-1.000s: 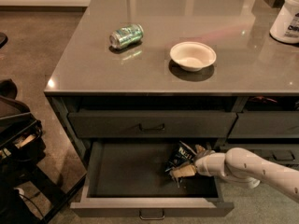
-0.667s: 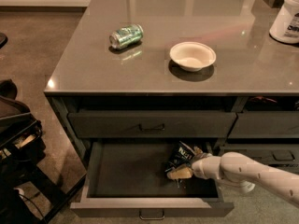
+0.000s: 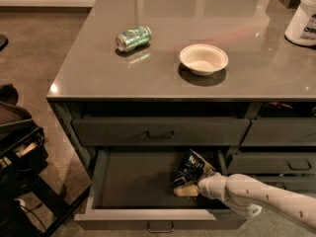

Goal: Pick blue chip bag from middle drawer and place on counter

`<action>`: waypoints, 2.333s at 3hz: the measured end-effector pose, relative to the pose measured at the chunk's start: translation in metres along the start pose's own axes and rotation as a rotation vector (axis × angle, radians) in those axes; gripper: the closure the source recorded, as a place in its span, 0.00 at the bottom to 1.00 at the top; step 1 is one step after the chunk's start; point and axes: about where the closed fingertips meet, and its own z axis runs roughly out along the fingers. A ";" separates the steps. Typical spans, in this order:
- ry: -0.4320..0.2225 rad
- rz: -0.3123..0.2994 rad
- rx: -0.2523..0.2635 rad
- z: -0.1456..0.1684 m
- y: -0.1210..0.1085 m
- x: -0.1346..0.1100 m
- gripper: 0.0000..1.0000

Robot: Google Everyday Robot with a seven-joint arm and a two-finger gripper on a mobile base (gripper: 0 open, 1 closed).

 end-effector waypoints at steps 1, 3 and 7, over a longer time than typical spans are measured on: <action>0.000 0.000 0.000 0.000 0.000 0.000 0.00; 0.000 0.000 0.000 0.000 0.000 0.000 0.41; 0.000 -0.002 -0.010 -0.002 0.002 -0.001 1.00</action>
Offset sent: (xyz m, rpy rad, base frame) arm 0.0000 0.0000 0.0000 0.0000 0.0000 0.0000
